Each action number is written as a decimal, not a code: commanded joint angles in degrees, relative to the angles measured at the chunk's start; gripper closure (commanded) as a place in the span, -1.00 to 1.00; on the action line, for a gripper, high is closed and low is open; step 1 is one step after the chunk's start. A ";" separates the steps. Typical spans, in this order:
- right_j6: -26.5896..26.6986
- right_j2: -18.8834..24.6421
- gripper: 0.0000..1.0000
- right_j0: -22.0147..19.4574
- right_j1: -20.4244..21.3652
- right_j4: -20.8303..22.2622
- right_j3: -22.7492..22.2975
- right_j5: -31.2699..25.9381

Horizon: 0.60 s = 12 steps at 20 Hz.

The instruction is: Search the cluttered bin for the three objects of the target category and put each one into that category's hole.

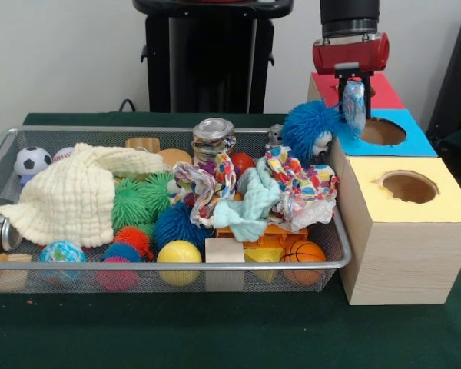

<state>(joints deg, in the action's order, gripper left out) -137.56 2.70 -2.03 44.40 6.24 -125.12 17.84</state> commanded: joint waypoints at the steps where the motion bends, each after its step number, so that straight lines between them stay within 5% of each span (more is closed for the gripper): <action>1: -9.02 7.41 1.00 -0.74 -1.88 2.49 0.37 3.62; 12: -8.13 8.83 1.00 0.49 -3.23 2.49 2.70 3.73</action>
<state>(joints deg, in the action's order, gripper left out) -137.56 3.42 -2.20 44.40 6.47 -125.13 17.91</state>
